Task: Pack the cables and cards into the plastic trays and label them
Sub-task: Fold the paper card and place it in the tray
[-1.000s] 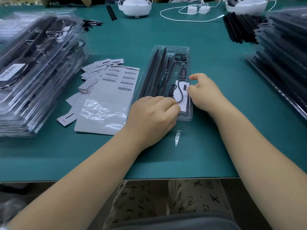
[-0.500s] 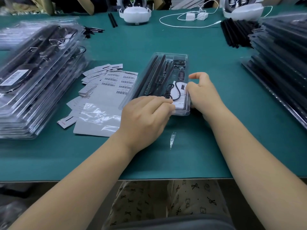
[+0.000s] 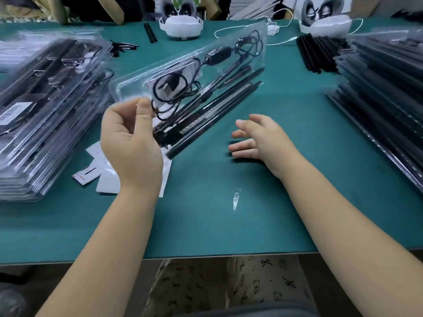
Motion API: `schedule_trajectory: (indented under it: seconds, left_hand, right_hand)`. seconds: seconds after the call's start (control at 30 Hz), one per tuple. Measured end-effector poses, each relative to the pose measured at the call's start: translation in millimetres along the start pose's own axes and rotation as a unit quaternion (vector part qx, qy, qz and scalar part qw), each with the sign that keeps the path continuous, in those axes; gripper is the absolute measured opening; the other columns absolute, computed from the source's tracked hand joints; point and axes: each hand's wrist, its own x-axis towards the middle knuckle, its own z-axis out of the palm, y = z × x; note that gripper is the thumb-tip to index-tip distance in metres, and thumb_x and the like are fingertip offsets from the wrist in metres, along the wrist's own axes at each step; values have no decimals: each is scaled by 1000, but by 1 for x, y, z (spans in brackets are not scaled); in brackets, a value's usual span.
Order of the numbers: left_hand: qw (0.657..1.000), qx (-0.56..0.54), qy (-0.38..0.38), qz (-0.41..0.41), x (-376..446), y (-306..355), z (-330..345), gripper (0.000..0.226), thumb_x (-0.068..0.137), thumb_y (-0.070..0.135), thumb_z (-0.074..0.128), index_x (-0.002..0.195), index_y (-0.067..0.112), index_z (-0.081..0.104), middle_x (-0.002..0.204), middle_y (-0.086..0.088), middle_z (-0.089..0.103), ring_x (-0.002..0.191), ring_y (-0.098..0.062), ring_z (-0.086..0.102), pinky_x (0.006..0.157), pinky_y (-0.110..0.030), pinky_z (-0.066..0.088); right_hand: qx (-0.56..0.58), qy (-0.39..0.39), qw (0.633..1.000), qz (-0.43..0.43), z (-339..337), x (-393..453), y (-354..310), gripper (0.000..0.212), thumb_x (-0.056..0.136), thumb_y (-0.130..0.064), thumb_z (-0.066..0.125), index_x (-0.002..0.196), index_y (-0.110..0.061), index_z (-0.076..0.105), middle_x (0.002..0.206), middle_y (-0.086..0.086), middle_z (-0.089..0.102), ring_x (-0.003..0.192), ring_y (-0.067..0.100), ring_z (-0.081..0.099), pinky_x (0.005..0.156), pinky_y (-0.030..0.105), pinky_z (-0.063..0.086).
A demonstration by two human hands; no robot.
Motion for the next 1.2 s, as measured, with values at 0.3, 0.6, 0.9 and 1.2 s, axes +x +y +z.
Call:
schedule_trajectory:
  seconds: [0.3,0.6,0.9,1.2]
  left_hand:
    - [903,-213,-46,-371,-4,-3,7,12,93,16,58,82,12,63,81,2,70,82,-16,68,73,-32,51]
    - [824,-115,-348,-431,-27,-1,-6,14,67,19,68,59,9,73,69,-7,69,65,-16,69,60,-24,56]
    - [780,-115,-381,-483,-28,3,-7,19,72,11,60,55,11,69,67,-13,61,58,-25,65,58,-32,57]
    - [822,-62,-336,-455,-32,1,-1,12,83,-2,51,72,1,56,75,-17,55,56,-20,63,55,-26,55]
  right_hand:
    - [160,13,987,15,1,1,-3,96,76,-27,79,146,0,20,138,20,46,101,31,67,77,41,58]
    - [150,97,981,-69,-24,0,-9,104,72,-2,75,152,-16,10,137,17,47,105,28,65,81,43,58]
    - [109,87,988,-68,-28,-7,-9,100,79,-2,72,153,-14,5,121,1,51,89,12,71,71,29,58]
    - [94,86,989,-73,-27,0,-4,110,73,-2,76,153,-17,2,153,14,25,119,31,56,96,47,50]
